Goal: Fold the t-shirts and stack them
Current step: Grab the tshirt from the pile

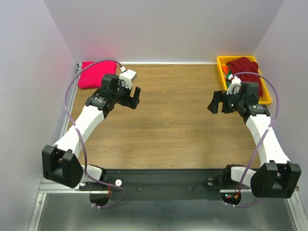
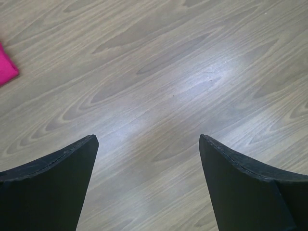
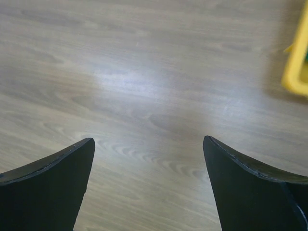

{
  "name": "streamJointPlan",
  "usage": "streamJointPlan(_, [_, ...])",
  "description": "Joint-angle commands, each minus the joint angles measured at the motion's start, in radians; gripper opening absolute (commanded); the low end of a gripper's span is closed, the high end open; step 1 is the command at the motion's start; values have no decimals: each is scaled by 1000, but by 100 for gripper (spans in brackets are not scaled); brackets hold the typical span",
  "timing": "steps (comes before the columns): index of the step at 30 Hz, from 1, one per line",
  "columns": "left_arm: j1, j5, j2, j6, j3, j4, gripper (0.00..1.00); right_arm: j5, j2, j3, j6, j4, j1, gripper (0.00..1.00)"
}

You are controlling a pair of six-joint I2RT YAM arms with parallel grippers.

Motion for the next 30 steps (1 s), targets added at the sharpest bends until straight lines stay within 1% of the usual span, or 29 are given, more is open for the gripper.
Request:
streamJointPlan(1, [-4,19,-19,49,98,-39,98,81,34,141,15,49,-15,100])
streamJointPlan(3, [0,22,-8,66,155,-65,99,81,84,195,-4,51,-34,100])
streamJointPlan(4, [0,17,-7,73,172,-70,98,79,138,228,-11,52,-41,100])
streamJointPlan(5, [0,11,-5,78,187,-73,99,79,166,294,-36,52,-48,100])
streamJointPlan(7, [-2,-18,9,77,227,-79,99,81,229,368,-57,52,-78,100])
streamJointPlan(8, [0,-26,13,74,238,-82,99,73,293,447,-66,52,-95,100])
streamJointPlan(10, [6,-20,32,84,261,-91,99,58,375,530,-68,52,-161,100])
streamJointPlan(11, [9,-18,33,87,261,-90,99,52,460,626,-68,52,-185,100])
streamJointPlan(12, [12,-18,44,87,260,-85,99,47,504,673,-63,52,-233,100])
streamJointPlan(13, [19,-12,49,90,260,-85,99,38,545,727,-63,51,-253,100])
streamJointPlan(14, [23,-9,56,90,261,-86,99,33,631,768,-66,51,-271,100])
streamJointPlan(15, [27,-6,74,87,270,-97,98,33,668,852,-71,51,-294,100])
streamJointPlan(17, [42,6,104,84,280,-111,98,45,783,931,-120,49,-302,100])
streamJointPlan(20, [65,37,133,86,284,-129,98,62,886,1072,-178,51,-304,100])
streamJointPlan(22, [85,37,148,95,287,-145,98,82,990,1159,-191,52,-304,100])
streamJointPlan(24, [99,37,176,96,296,-158,98,102,1058,1210,-197,52,-304,100])
streamJointPlan(25, [108,42,182,96,310,-174,98,113,1120,1236,-198,55,-305,100])
streamJointPlan(26, [118,46,191,96,321,-183,98,133,1148,1284,-197,55,-305,100])
streamJointPlan(30, [150,69,251,113,390,-237,98,171,1251,1365,-165,78,-315,100])
